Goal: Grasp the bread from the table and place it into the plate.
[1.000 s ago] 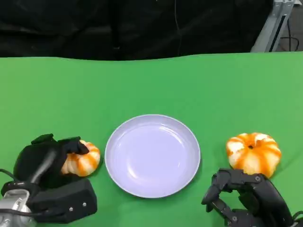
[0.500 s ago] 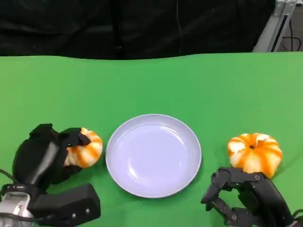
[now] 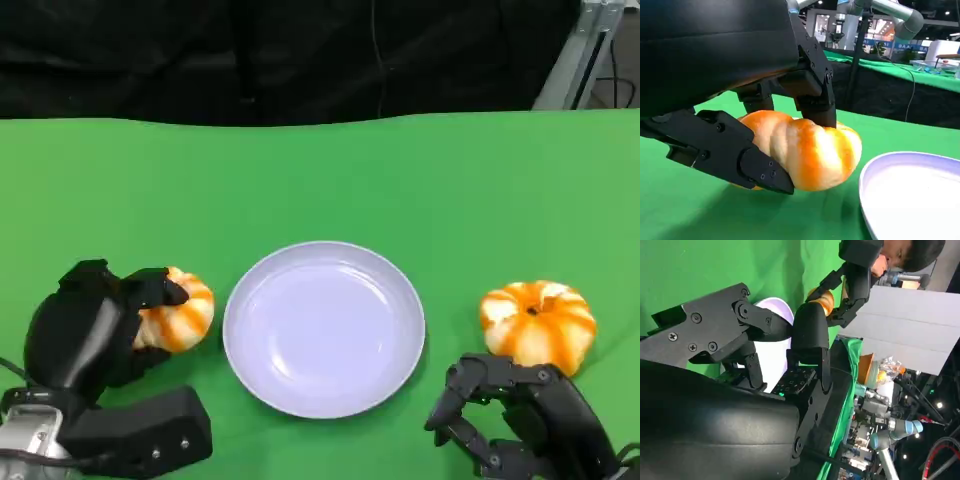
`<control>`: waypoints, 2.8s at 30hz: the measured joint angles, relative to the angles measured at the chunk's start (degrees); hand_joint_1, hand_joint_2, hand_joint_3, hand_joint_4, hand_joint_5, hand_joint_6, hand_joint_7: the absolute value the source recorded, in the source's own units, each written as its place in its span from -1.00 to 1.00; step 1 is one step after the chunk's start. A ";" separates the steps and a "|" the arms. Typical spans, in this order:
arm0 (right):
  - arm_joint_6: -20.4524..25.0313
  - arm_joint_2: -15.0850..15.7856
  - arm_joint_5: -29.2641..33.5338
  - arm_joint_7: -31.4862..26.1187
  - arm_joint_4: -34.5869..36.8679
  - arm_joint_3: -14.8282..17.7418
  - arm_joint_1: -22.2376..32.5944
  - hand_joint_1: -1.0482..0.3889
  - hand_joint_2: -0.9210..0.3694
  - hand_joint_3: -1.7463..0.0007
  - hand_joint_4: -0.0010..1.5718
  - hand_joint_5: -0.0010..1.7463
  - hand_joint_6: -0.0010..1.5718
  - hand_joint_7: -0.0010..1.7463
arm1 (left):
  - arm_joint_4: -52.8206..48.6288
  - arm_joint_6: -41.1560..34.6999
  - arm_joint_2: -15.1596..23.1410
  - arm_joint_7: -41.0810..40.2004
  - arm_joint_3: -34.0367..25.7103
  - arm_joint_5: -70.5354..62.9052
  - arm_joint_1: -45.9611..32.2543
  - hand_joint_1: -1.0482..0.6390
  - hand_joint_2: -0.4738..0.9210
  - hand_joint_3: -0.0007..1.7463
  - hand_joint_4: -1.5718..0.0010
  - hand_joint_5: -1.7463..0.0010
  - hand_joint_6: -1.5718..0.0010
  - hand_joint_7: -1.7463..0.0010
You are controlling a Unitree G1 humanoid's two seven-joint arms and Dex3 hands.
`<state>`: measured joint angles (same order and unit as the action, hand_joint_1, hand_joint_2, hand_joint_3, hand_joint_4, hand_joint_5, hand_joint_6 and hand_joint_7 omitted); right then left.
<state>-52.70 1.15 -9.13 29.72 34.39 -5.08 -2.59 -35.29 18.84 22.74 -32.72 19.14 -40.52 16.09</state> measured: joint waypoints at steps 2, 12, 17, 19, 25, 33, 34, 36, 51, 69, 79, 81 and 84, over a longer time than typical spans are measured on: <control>0.00 0.00 0.00 -0.02 0.00 0.01 0.00 0.30 -0.63 0.14 -0.04 0.72 0.09 0.24 | 1.73 -0.17 0.22 0.04 -0.21 0.00 -0.86 0.19 1.00 -0.98 0.23 -0.67 -0.20 0.22; 0.00 0.00 0.02 -0.03 0.00 0.02 0.00 0.30 -0.63 0.14 -0.04 0.71 0.10 0.23 | 3.74 -1.06 0.44 0.55 -0.44 -0.02 -1.47 0.19 1.00 -0.98 0.22 -0.66 -0.24 0.29; 0.00 0.00 0.02 -0.03 0.00 0.02 0.00 0.30 -0.63 0.14 -0.04 0.71 0.10 0.23 | 3.76 -1.08 0.45 0.55 -0.44 -0.02 -1.48 0.19 1.00 -0.98 0.22 -0.66 -0.25 0.31; 0.00 0.00 0.02 -0.03 0.00 0.02 0.00 0.30 -0.63 0.14 -0.04 0.71 0.10 0.23 | 3.76 -1.08 0.45 0.55 -0.44 -0.02 -1.48 0.19 1.00 -0.98 0.22 -0.66 -0.26 0.31; 0.00 0.00 0.02 -0.03 0.00 0.02 0.00 0.30 -0.63 0.14 -0.04 0.71 0.10 0.23 | 3.76 -1.08 0.46 0.55 -0.44 -0.02 -1.48 0.19 1.00 -0.98 0.22 -0.66 -0.26 0.33; 0.00 0.00 0.02 -0.03 0.00 0.02 0.00 0.30 -0.63 0.14 -0.04 0.71 0.10 0.23 | 3.77 -1.09 0.46 0.55 -0.44 -0.02 -1.48 0.19 1.00 -0.98 0.22 -0.66 -0.27 0.34; 0.00 0.00 0.02 -0.03 0.00 0.02 0.00 0.30 -0.63 0.14 -0.04 0.71 0.10 0.23 | 3.77 -1.09 0.46 0.55 -0.44 -0.02 -1.48 0.19 1.00 -0.98 0.22 -0.66 -0.27 0.34; 0.00 0.00 0.02 -0.03 0.00 0.02 0.00 0.30 -0.63 0.14 -0.04 0.71 0.10 0.23 | 3.77 -1.09 0.46 0.55 -0.44 -0.02 -1.48 0.19 1.00 -0.98 0.22 -0.66 -0.27 0.34; 0.00 0.00 0.02 -0.03 0.00 0.02 0.00 0.30 -0.63 0.14 -0.04 0.71 0.10 0.23 | 3.78 -1.09 0.46 0.55 -0.44 -0.02 -1.48 0.19 1.00 -0.98 0.22 -0.66 -0.28 0.36; 0.00 0.00 0.02 -0.03 0.00 0.02 0.00 0.30 -0.63 0.14 -0.04 0.71 0.10 0.23 | 3.78 -1.09 0.46 0.55 -0.45 -0.02 -1.48 0.19 1.00 -0.98 0.22 -0.66 -0.29 0.37; 0.00 0.00 0.02 -0.03 0.00 0.02 0.00 0.30 -0.63 0.14 -0.04 0.71 0.10 0.23 | 3.78 -1.09 0.46 0.55 -0.45 -0.03 -1.48 0.19 1.00 -0.98 0.22 -0.66 -0.29 0.37; 0.00 0.00 0.02 -0.03 0.00 0.02 0.00 0.30 -0.63 0.14 -0.04 0.71 0.10 0.23 | 3.78 -1.09 0.46 0.55 -0.45 -0.03 -1.48 0.19 1.00 -0.98 0.22 -0.66 -0.29 0.37; 0.00 0.00 0.02 -0.03 0.00 0.02 0.00 0.30 -0.63 0.14 -0.04 0.71 0.10 0.23 | 3.78 -1.09 0.46 0.55 -0.45 -0.03 -1.48 0.19 1.00 -0.98 0.22 -0.66 -0.29 0.37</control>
<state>-52.70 1.15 -9.11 29.69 34.40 -5.07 -2.59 -31.52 17.74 23.20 -32.17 18.69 -40.55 14.62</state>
